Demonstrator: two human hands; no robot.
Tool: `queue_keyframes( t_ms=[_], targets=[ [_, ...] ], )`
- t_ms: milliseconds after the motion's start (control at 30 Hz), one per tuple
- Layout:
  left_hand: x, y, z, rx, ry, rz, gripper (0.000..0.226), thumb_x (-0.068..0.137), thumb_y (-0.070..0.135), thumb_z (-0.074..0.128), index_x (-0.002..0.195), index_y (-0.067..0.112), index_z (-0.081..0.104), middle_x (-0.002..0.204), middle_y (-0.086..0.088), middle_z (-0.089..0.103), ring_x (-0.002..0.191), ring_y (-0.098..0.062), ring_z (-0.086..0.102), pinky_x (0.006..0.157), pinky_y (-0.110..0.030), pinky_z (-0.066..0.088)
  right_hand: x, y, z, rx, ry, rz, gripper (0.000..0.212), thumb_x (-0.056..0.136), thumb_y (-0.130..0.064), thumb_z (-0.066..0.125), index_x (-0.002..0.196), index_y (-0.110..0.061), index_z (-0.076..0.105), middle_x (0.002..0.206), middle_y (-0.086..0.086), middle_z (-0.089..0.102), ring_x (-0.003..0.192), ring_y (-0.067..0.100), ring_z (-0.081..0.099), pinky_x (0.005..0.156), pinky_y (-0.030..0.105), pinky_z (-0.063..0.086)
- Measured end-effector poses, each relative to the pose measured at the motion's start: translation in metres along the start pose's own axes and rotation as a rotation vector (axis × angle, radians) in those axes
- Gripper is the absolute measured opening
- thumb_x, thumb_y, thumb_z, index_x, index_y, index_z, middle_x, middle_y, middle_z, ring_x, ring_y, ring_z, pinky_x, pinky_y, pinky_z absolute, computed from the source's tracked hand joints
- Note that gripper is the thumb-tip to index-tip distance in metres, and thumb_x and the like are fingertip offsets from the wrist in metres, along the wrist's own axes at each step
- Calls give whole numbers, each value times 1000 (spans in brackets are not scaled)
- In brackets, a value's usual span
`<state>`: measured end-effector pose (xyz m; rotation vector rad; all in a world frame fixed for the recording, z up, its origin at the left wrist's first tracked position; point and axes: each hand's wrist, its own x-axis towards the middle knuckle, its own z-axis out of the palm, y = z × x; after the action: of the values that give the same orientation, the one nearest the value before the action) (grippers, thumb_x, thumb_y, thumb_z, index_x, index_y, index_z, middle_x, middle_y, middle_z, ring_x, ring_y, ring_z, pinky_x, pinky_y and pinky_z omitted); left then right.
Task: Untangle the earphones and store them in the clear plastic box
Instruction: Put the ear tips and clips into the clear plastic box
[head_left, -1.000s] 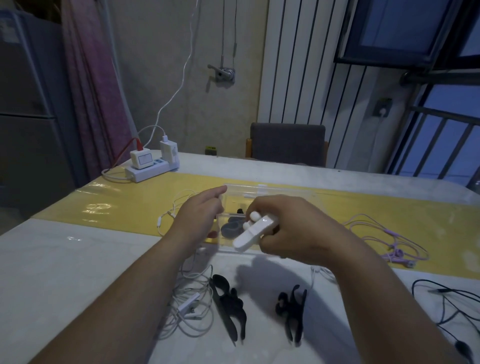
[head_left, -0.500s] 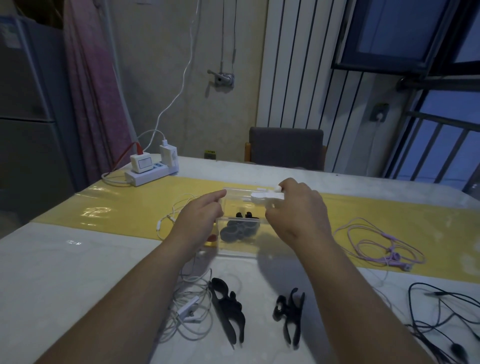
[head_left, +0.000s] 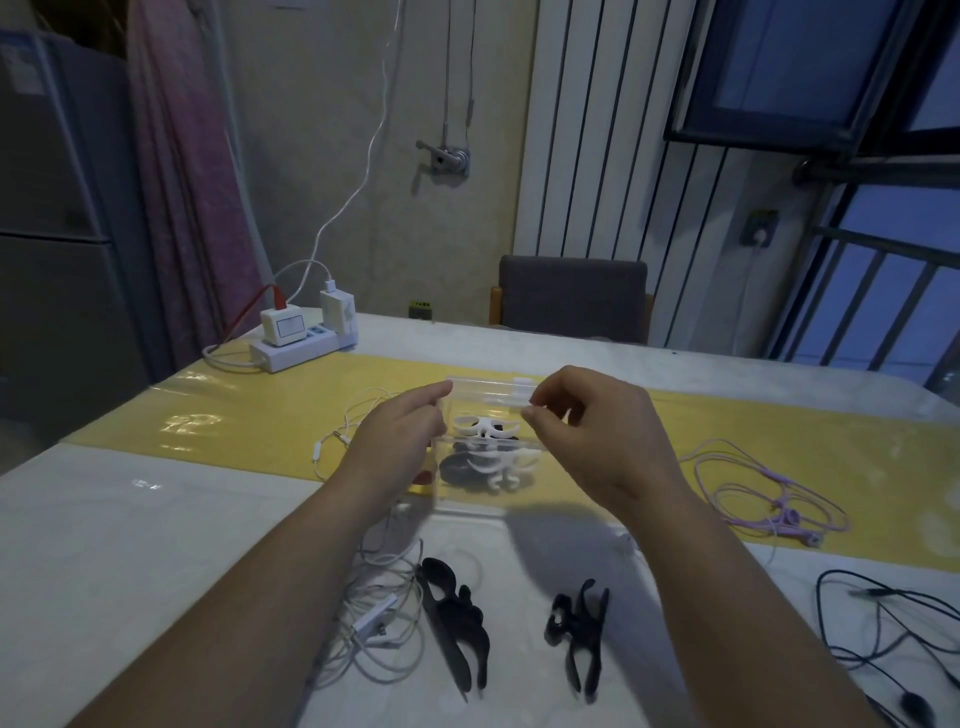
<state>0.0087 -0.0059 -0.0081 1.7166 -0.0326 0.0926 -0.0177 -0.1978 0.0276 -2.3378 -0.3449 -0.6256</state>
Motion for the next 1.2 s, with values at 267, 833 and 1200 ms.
queue_keyframes(
  t_ms=[267,833,1200],
  targets=[
    [0,0,0,-5,5,3,46,91,10,42,120,41,61,114,7,55,104,-22,56,73,-41,56,-6,-6,-11,-134,-740,163,3,82,-25,69,80,-25,72,70,-2,72,56,9,64,60,31,59],
    [-1,-1,0,2,13,-7,47,90,11,42,123,39,61,124,-1,52,104,-22,55,72,-41,56,-19,-15,-1,-269,-978,293,19,70,-25,83,78,-16,68,79,3,73,61,17,72,58,25,58],
    [-2,0,0,39,5,33,47,92,10,41,127,36,59,122,0,52,99,-17,54,55,-21,46,-21,-27,21,-130,-916,104,37,78,-60,67,101,-31,63,98,-11,61,85,9,59,79,32,51]
  ],
)
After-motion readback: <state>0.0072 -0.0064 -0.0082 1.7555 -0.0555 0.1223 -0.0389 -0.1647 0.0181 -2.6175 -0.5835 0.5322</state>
